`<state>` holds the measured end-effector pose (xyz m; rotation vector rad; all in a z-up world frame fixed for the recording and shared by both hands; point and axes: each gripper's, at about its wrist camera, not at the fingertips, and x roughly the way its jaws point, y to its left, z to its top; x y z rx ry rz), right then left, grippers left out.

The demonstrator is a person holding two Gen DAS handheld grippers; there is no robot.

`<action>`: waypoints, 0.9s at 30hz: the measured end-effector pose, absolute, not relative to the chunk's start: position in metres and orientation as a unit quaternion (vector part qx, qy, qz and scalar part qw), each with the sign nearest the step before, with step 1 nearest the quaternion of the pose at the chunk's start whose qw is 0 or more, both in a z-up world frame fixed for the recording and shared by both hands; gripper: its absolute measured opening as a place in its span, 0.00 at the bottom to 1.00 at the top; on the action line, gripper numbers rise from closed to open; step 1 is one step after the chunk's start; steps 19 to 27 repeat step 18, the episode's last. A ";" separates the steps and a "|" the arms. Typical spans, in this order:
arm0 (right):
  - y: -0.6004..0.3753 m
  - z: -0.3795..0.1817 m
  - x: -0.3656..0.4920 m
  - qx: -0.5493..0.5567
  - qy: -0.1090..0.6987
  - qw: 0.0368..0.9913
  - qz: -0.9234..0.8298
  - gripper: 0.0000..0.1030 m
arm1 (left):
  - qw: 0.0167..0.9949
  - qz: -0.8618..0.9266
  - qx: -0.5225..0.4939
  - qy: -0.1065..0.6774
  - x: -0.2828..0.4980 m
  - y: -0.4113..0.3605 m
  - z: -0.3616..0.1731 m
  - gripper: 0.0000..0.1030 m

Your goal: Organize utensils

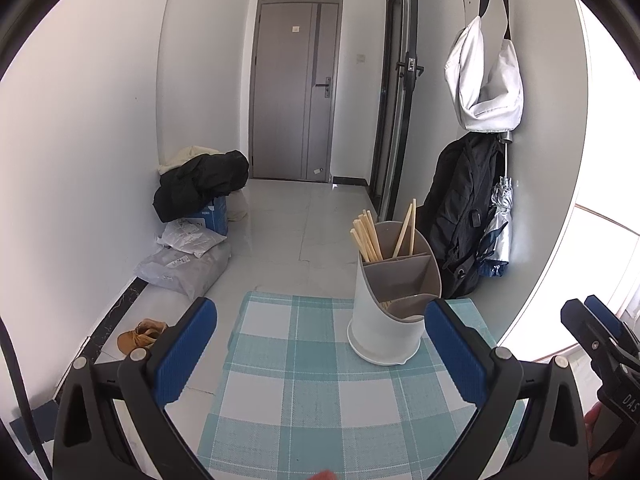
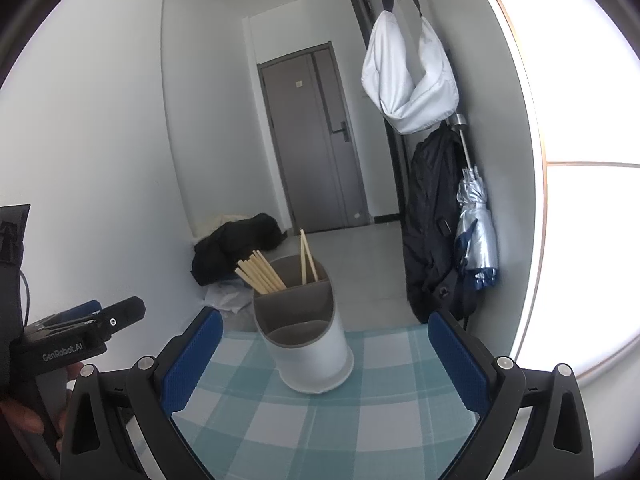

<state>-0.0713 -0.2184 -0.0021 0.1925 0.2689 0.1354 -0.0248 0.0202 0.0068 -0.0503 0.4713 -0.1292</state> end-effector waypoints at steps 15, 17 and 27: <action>-0.217 -0.004 -0.071 0.096 0.137 0.984 0.067 1.00 | 0.972 -0.042 -0.020 0.230 -0.024 0.019 0.004 0.98; -0.217 -0.004 -0.071 0.095 0.138 0.984 0.066 1.00 | 0.971 -0.043 -0.029 0.232 -0.023 0.022 0.004 0.98; -0.217 -0.004 -0.070 0.095 0.138 0.984 0.065 1.00 | 0.971 -0.044 -0.033 0.232 -0.023 0.022 0.004 0.98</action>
